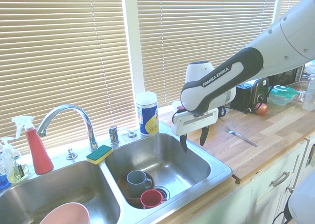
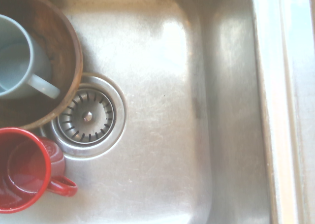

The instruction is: Put the fork into the sink

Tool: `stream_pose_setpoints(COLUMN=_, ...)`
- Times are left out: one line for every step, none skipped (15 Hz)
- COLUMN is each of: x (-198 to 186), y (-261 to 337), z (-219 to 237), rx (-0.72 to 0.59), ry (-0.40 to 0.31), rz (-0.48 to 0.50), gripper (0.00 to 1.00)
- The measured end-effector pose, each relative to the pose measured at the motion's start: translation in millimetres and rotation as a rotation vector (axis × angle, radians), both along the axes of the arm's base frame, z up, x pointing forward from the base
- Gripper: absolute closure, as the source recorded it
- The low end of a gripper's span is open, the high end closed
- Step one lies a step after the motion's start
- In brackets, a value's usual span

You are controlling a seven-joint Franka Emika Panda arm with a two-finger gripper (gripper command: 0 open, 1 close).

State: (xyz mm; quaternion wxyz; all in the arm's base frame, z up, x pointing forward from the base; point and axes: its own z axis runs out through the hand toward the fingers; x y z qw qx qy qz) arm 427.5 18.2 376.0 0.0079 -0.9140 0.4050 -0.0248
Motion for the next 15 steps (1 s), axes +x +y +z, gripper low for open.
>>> stream_pose_setpoints(x=0.1, y=-0.2, z=-0.4, rx=0.0, ry=0.001, rz=0.0, gripper=0.0)
stream_pose_setpoints(x=0.2, y=-0.4, z=-0.2, rx=0.0, ry=0.0, rz=-0.001, gripper=0.0)
stream_pose_setpoints(x=1.0, y=-0.9, z=1.2, rx=0.001, ry=-0.003, rz=-0.002, gripper=0.0)
stream_pose_setpoints(x=2.7, y=-2.0, z=5.4, rx=0.001, ry=-0.007, rz=-0.005, gripper=0.0)
stream_pose_setpoints(x=4.4, y=-3.7, z=13.4, rx=0.002, ry=-0.003, rz=-0.008, gripper=0.0)
stream_pose_setpoints(x=5.5, y=-7.4, z=25.4, rx=0.004, ry=0.009, rz=-0.009, gripper=0.0)
stream_pose_setpoints(x=5.4, y=-15.8, z=40.4, rx=0.007, ry=0.022, rz=-0.006, gripper=0.0)
stream_pose_setpoints(x=3.9, y=-30.8, z=54.8, rx=0.01, ry=0.029, rz=0.001, gripper=0.0)
stream_pose_setpoints(x=1.7, y=-51.1, z=65.4, rx=0.011, ry=0.03, rz=0.004, gripper=0.0)
stream_pose_setpoints(x=-1.6, y=-78.0, z=71.3, rx=0.009, ry=0.025, rz=0.001, gripper=0.0)
stream_pose_setpoints(x=-6.0, y=-106.4, z=72.3, rx=0.008, ry=0.023, rz=0.003, gripper=0.0)
stream_pose_setpoints(x=-11.8, y=-134.1, z=70.2, rx=0.001, ry=0.027, rz=0.021, gripper=0.0)
stream_pose_setpoints(x=-18.6, y=-161.7, z=65.4, rx=-0.002, ry=0.036, rz=0.042, gripper=0.0)
stream_pose_setpoints(x=-24.9, y=-185.7, z=58.9, rx=-0.011, ry=0.048, rz=0.055, gripper=0.0)
stream_pose_setpoints(x=-29.9, y=-205.5, z=50.7, rx=-0.017, ry=0.059, rz=0.052, gripper=0.0)
